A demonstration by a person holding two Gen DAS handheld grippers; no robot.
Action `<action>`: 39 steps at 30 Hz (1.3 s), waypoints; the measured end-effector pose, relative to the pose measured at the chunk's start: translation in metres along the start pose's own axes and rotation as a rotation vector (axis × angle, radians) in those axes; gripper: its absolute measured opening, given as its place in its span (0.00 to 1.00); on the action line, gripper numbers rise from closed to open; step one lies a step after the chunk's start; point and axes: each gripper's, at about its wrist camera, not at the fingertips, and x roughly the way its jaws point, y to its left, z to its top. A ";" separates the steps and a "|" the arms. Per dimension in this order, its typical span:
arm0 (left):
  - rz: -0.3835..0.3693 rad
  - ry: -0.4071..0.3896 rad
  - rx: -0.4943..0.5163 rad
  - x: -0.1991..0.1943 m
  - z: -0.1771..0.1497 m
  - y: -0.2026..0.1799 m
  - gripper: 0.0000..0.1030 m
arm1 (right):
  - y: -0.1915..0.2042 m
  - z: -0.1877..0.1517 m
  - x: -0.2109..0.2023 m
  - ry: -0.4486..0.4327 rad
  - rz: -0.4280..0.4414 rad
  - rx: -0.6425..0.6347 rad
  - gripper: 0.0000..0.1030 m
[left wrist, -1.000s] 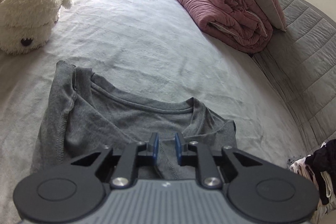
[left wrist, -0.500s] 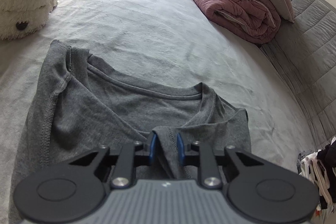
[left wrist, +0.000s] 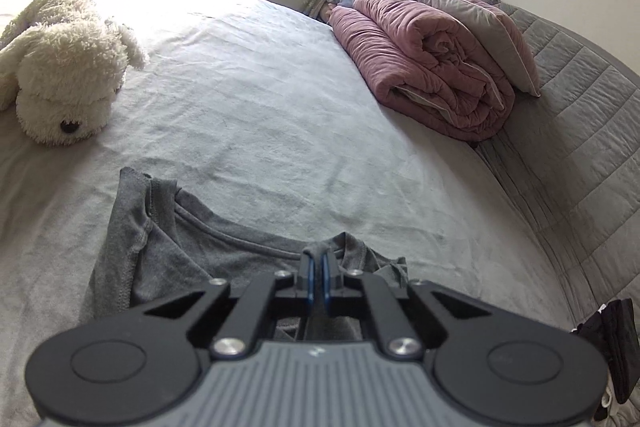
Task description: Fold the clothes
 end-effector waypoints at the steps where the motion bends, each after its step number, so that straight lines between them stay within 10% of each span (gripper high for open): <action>1: 0.001 0.000 -0.009 0.000 0.002 0.000 0.04 | 0.000 0.001 -0.002 -0.012 0.008 0.005 0.02; 16: -0.110 0.029 0.026 -0.011 0.011 -0.047 0.04 | -0.022 0.006 -0.005 -0.043 -0.027 0.149 0.02; 35: 0.238 0.123 -0.024 0.043 -0.007 0.059 0.04 | -0.001 -0.002 0.009 0.045 0.114 0.045 0.02; 39: 0.205 0.072 -0.082 0.034 -0.003 0.073 0.04 | 0.004 -0.002 0.012 0.052 0.126 0.027 0.02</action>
